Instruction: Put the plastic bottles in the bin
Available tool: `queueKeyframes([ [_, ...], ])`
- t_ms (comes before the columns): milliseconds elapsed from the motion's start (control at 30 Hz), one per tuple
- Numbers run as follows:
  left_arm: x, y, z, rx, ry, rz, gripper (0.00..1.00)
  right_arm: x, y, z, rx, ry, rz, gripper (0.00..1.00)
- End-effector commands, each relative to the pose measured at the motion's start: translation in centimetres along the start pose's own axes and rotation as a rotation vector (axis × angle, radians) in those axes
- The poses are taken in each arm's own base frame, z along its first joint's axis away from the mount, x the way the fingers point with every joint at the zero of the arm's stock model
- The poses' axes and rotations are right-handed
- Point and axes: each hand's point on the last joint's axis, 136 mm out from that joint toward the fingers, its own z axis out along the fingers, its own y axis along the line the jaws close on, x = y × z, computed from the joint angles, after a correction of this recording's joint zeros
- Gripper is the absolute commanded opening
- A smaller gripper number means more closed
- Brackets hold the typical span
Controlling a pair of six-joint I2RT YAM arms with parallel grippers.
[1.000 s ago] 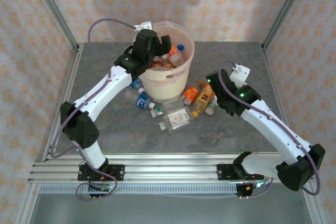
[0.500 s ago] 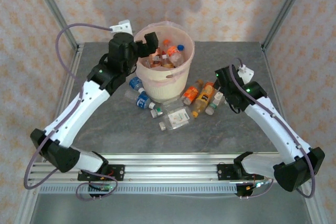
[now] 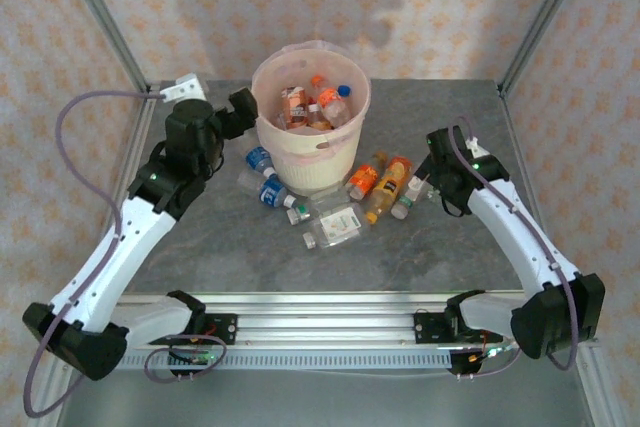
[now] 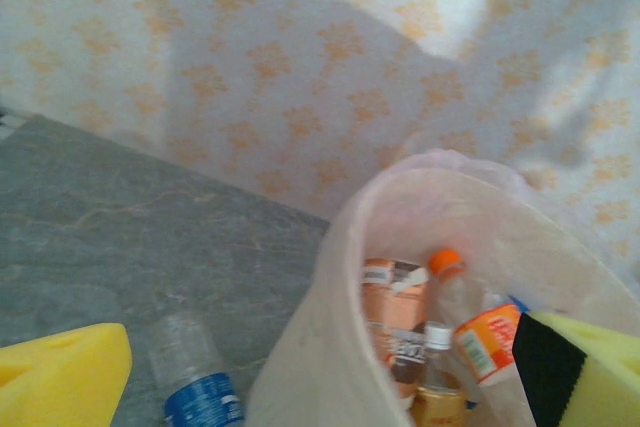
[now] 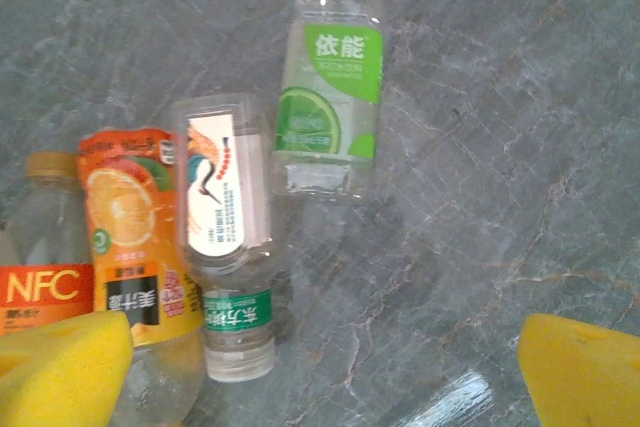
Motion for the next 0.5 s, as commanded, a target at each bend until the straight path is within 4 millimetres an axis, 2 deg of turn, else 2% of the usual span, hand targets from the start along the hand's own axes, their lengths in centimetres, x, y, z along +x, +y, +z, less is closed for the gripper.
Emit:
queueKeyframes([
  [0,-0.4,3.2,-1.1,-0.088,-0.052,-0.072,1.0,-0.2,-0.4,0.9,0.002,0.016,0.009,0.99],
  [467,0.6,11.6,-3.6,-0.33,-0.139,-0.117,1.0,-0.3,-1.4,4.7,0.066,0.086,0.011,0.99],
])
